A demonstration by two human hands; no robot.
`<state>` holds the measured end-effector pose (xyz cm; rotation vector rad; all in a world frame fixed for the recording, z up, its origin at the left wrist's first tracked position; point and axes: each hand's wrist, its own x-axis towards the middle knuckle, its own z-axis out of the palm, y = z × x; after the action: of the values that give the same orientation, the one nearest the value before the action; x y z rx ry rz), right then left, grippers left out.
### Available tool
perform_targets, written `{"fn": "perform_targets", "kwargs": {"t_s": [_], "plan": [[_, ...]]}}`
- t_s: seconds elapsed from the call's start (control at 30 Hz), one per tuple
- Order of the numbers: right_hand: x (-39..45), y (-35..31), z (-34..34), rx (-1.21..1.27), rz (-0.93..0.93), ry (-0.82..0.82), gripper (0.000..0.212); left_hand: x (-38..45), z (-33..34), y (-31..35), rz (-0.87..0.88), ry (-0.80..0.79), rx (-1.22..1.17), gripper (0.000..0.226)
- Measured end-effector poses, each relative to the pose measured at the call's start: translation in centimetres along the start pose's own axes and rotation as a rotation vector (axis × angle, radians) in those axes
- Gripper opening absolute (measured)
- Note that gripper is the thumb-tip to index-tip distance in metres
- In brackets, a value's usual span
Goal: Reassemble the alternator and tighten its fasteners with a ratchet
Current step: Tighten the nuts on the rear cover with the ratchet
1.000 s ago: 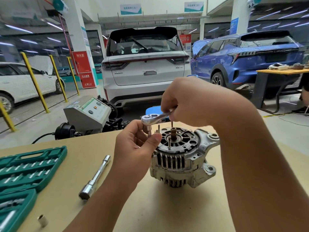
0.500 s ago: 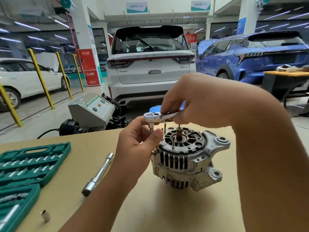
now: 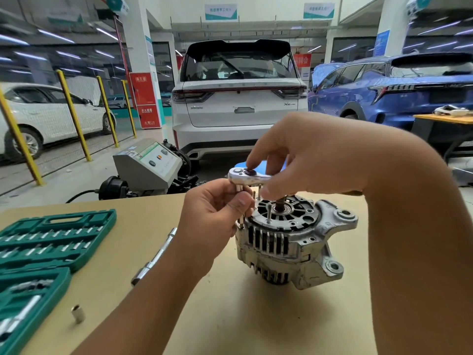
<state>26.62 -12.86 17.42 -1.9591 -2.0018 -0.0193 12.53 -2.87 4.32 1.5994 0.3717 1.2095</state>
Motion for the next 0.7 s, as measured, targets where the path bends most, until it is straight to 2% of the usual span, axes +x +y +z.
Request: {"fn": "perform_targets", "kwargs": {"t_s": [0.13,0.23,0.33,0.43,0.5,0.57,0.7], "plan": [[0.0,0.8,-0.2,-0.040,0.114,0.023,0.019,0.0,0.1,-0.1,-0.012,0.046,-0.008,0.015],[-0.2,0.9,-0.3,-0.041,0.079,0.025,0.009,0.0,0.5,-0.2,-0.001,0.062,-0.027,0.010],[-1.1,0.5,-0.8,0.066,0.004,-0.072,0.019,-0.1,0.7,-0.2,0.018,0.069,-0.042,0.002],[-0.5,0.4,-0.4,-0.002,0.034,0.015,0.020,-0.2,0.7,-0.4,0.019,0.076,-0.039,0.009],[0.2,0.0,0.2,-0.093,0.069,0.054,0.024,-0.2,0.8,-0.6,0.021,0.086,-0.025,0.004],[0.4,-0.6,0.6,-0.138,0.056,0.028,0.013,-0.1,0.9,-0.7,0.018,0.099,-0.010,0.002],[-0.3,-0.8,0.1,-0.092,0.023,-0.018,0.023,-0.1,1.0,-0.9,0.025,0.117,0.010,0.005]]}}
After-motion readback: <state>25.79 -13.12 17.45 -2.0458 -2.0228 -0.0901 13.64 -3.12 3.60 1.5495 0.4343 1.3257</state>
